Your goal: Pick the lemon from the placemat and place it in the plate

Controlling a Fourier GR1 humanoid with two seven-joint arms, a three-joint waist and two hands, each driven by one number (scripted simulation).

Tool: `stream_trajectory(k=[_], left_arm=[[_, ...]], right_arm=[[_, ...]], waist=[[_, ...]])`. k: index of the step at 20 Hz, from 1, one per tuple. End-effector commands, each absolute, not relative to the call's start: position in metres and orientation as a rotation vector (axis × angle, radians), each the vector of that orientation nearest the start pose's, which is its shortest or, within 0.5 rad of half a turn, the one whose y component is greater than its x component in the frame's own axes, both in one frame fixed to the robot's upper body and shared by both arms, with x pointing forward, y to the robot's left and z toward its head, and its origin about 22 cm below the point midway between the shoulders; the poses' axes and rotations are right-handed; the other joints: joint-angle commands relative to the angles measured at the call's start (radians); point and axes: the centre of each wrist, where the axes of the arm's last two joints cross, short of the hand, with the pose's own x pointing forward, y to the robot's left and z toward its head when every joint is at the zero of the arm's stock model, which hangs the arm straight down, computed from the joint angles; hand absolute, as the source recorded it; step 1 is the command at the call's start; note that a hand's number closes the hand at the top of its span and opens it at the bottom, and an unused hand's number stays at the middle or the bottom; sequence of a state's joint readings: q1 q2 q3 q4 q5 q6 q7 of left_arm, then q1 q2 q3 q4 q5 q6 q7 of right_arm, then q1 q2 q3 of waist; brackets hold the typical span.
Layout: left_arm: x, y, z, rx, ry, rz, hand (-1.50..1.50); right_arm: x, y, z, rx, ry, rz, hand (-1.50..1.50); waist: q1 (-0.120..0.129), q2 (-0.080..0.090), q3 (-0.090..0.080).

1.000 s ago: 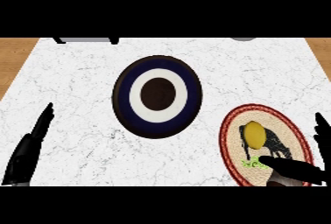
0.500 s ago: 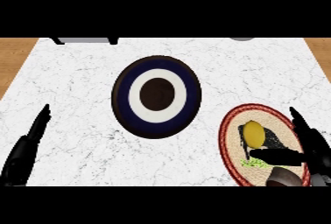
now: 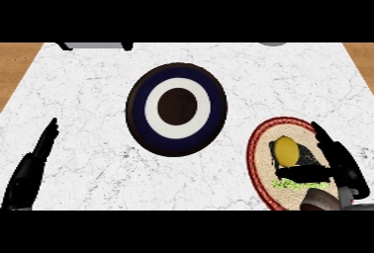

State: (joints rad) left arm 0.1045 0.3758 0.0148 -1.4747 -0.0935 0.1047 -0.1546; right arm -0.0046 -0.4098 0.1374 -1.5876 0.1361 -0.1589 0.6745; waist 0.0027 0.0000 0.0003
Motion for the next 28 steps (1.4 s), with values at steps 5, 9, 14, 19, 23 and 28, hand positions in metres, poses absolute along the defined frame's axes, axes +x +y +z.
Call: stream_trajectory(k=[5, 9, 14, 19, 23, 28], left_arm=[[0.208, 0.330, 0.010, 0.480, -1.519, -0.281, 0.00], [0.202, 0.321, 0.003, 0.471, -1.503, -0.281, 0.00], [0.218, 0.353, -0.016, 0.456, -1.510, -0.288, 0.00], [0.211, 0.329, -0.012, 0.469, -1.514, -0.292, 0.00], [0.223, 0.345, -0.013, 0.468, -1.513, -0.297, 0.00], [0.207, 0.336, -0.005, 0.489, -1.496, -0.272, 0.00]], right_arm=[[0.253, -0.277, 0.023, -0.516, -0.899, 0.230, -1.50], [0.269, -0.274, 0.002, -0.507, -0.893, 0.241, -1.50], [0.256, -0.256, -0.007, -0.476, -0.969, 0.220, 1.50], [0.263, -0.275, -0.032, -0.506, -1.003, 0.225, 1.50], [0.256, -0.265, -0.018, -0.533, -1.005, 0.243, 1.50], [0.182, -0.248, -0.060, -0.848, -0.879, 0.328, 1.50]], waist=[[0.000, -0.001, 0.000], [0.003, 0.000, 0.000], [-0.002, 0.000, 0.000], [0.001, 0.000, 0.000], [-0.003, 0.000, 0.000], [-0.018, -0.006, -0.003]])
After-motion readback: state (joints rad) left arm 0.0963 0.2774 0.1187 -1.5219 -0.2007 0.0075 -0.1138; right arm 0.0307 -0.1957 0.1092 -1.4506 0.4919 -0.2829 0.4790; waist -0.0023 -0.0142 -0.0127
